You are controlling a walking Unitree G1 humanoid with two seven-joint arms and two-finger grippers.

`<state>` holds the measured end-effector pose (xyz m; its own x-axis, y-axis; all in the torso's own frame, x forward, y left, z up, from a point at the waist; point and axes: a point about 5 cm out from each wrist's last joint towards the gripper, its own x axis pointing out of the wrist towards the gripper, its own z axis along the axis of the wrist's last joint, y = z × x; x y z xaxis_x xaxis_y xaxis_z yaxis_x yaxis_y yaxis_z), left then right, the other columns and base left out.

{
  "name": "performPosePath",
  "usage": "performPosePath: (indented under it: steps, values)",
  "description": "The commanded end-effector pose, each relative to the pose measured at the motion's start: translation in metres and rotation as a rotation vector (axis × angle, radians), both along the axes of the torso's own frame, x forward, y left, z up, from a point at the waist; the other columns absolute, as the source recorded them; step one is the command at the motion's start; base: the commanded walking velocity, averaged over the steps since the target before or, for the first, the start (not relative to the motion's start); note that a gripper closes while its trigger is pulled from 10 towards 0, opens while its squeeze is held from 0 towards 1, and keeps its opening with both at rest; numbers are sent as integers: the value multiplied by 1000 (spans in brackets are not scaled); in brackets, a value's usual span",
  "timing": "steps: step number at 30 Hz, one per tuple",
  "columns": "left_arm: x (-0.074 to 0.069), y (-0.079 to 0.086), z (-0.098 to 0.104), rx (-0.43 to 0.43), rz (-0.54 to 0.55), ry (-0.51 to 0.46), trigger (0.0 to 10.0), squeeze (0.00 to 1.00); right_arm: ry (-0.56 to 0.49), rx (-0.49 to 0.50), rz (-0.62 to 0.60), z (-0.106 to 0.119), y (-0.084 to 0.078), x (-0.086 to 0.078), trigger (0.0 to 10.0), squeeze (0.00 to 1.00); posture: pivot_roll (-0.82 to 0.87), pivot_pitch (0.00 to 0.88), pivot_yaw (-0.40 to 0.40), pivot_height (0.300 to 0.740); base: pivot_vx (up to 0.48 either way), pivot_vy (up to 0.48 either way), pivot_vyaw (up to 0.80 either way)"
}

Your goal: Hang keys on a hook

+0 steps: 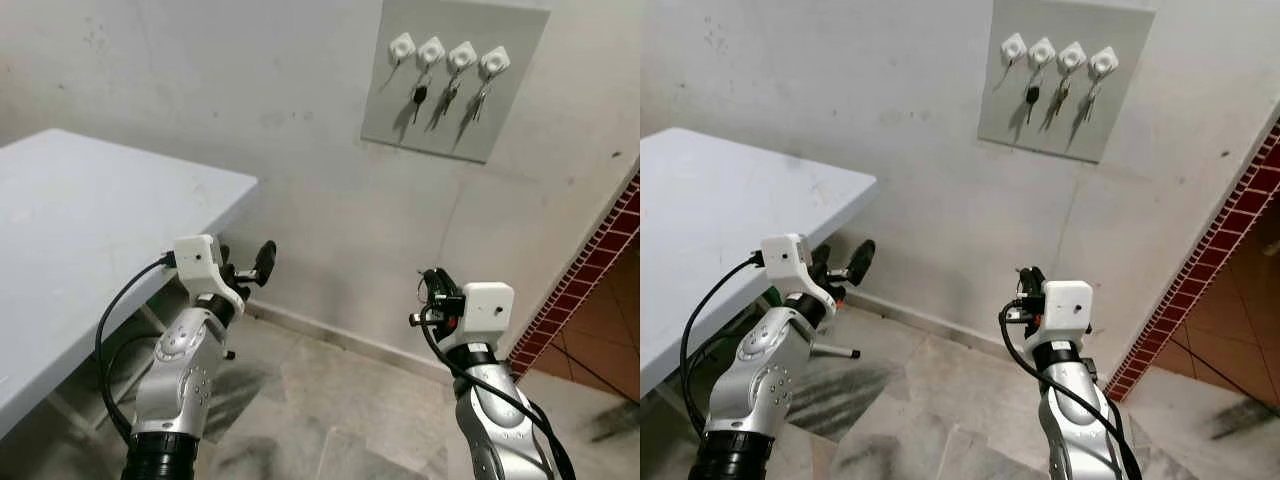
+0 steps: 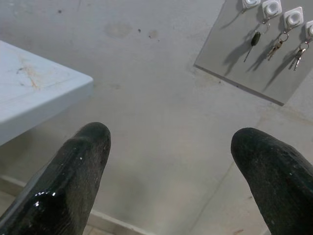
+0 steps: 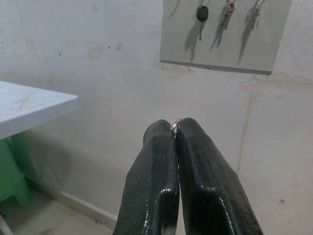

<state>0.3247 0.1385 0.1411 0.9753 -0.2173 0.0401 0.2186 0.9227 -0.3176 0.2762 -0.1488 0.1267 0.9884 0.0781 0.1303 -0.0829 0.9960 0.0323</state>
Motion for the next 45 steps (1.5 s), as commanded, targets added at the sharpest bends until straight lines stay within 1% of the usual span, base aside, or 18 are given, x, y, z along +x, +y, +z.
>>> performPosePath:
  steps: [1,9,17,22,24,29,30,38,39,43,45]
  values:
    - [2,-2,4,-1,-7,-15,10000,0,-28,3,2,7,-2,0,10000,0,-54,0,-39,740,304,0,0]
    - [3,-3,5,-8,-7,-15,10000,0,-30,5,9,7,-1,0,10000,0,-53,0,-41,740,301,0,0]
    - [4,-3,5,-12,-4,-16,10000,0,-30,6,15,7,0,1,10000,0,-51,0,-44,740,292,256,0]
    - [4,-3,6,-5,-2,-20,10000,0,-31,7,19,8,1,1,10000,0,-51,0,-45,740,296,258,0]
    - [3,-3,7,21,-1,-27,10000,0,-31,8,19,8,1,1,10000,0,-51,0,-45,740,317,120,0]
    - [4,-4,7,14,-2,-26,10000,0,-31,9,19,7,1,0,10000,0,-51,0,-44,740,365,0,0]
    - [4,-5,4,21,0,-3,10000,0,-31,10,20,7,1,0,10000,0,-52,0,-44,740,251,0,0]
    - [4,-6,3,40,-11,4,10000,0,-34,12,17,8,1,0,10000,0,-52,0,-43,740,0,0,0]
    - [5,-6,4,64,-17,-16,10000,0,-35,14,16,8,1,0,10000,0,-52,0,-43,740,0,0,0]
    - [5,-6,5,40,-26,-14,10000,0,-37,16,14,8,1,0,10000,0,-53,0,-40,740,122,0,0]
    - [5,-6,6,65,-29,-23,10000,0,-38,18,12,8,1,1,10000,0,-53,0,-40,740,124,0,0]
